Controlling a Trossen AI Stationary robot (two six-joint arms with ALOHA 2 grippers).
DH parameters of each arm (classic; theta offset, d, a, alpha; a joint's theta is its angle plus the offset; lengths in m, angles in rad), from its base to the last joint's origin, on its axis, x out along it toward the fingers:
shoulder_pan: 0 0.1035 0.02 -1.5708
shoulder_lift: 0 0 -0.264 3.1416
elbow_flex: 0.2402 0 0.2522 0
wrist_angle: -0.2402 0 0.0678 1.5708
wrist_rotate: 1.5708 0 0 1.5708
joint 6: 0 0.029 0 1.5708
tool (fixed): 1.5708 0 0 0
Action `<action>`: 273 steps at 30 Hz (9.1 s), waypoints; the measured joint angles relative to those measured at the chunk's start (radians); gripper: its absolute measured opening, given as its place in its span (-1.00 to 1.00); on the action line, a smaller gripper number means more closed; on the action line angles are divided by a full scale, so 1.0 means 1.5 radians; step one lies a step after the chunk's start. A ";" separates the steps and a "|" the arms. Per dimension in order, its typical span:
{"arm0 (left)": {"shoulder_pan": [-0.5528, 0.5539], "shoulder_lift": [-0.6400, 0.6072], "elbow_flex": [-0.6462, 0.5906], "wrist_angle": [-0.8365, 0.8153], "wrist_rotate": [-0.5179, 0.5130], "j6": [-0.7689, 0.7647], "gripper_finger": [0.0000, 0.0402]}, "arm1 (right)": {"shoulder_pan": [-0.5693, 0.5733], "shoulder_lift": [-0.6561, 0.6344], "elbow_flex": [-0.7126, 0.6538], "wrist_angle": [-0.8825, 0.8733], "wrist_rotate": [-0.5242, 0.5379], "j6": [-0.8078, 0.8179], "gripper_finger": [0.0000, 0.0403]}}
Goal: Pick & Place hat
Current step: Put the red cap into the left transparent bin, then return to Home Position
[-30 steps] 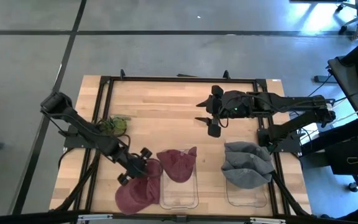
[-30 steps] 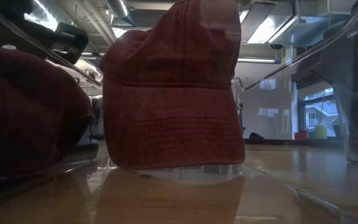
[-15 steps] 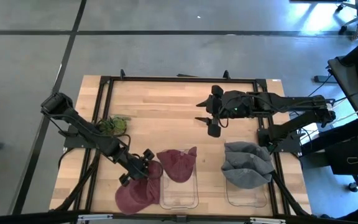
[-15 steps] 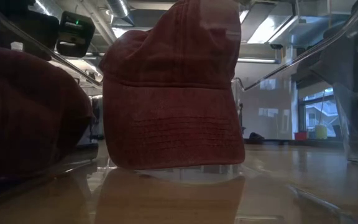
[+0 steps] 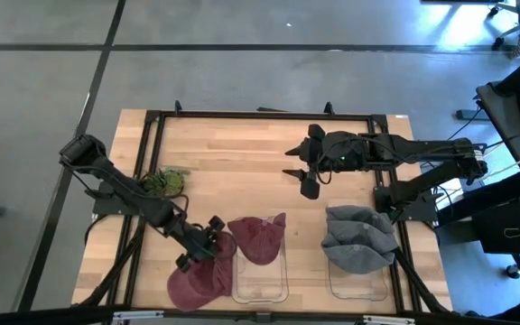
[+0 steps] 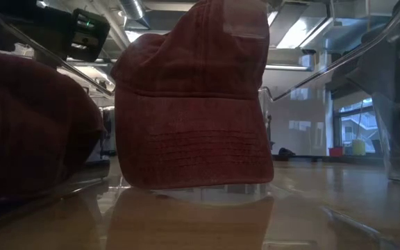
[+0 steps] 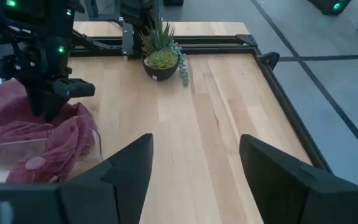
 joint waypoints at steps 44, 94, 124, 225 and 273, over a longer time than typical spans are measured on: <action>-0.081 0.166 0.000 0.066 -0.151 0.006 -0.34 | 0.000 0.000 0.000 -0.010 0.000 0.083 0.19; 0.036 -0.012 0.628 -0.514 0.121 -0.510 -0.81 | 0.002 0.000 0.001 -0.022 -0.069 0.010 0.19; 0.126 0.241 0.736 -0.509 0.233 -0.210 -0.81 | 0.002 0.013 -0.005 -0.047 -0.069 0.030 0.19; 0.179 -0.936 -0.404 0.080 -0.034 -0.158 -0.17 | 0.131 -0.835 -0.901 0.509 -0.011 0.012 0.19; 0.179 -0.882 -0.483 0.149 -0.232 -0.151 -0.18 | 0.131 -0.865 -0.912 0.434 0.059 -0.040 0.19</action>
